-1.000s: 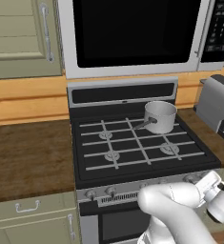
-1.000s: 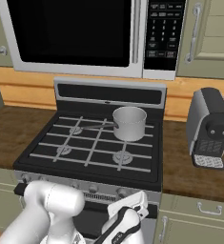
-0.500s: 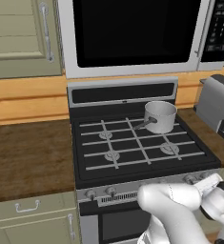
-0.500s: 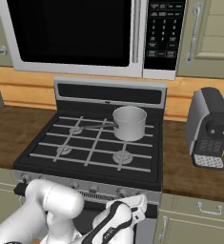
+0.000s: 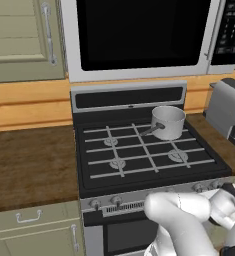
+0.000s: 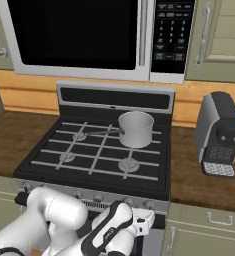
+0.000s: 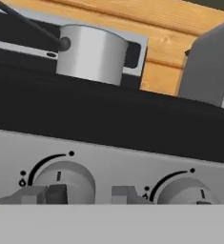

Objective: Turn off the rear right burner of the stove.

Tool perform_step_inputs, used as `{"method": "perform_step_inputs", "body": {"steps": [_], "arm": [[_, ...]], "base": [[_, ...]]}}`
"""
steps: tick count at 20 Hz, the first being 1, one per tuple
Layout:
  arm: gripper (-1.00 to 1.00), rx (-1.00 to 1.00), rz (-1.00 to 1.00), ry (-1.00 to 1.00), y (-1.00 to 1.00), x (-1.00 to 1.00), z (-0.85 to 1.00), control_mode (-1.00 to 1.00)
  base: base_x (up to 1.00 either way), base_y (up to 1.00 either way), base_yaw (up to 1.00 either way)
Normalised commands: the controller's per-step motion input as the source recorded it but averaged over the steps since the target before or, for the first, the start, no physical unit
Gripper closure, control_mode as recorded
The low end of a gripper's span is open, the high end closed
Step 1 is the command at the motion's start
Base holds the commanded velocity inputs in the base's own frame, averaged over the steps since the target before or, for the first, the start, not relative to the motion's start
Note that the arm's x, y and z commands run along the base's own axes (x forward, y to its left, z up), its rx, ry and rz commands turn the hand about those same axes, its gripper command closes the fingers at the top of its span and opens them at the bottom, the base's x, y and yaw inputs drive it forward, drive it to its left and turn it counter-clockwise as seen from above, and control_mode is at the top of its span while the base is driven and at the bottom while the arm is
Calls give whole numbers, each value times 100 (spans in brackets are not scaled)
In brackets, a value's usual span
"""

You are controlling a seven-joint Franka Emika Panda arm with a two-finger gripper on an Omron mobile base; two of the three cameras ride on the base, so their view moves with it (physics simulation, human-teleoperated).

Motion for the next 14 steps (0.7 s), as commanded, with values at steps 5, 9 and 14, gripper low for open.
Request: {"method": "perform_step_inputs", "body": {"steps": [5, 9, 14], "arm": [[100, 43, 0, 0, -71, 25, 84, -100], [100, 19, 0, 1, -20, 6, 18, -100], [100, 0, 0, 0, 0, 0, 0, -100]], "base": [[0, 0, 0], [0, 0, 0], [0, 0, 0]]}}
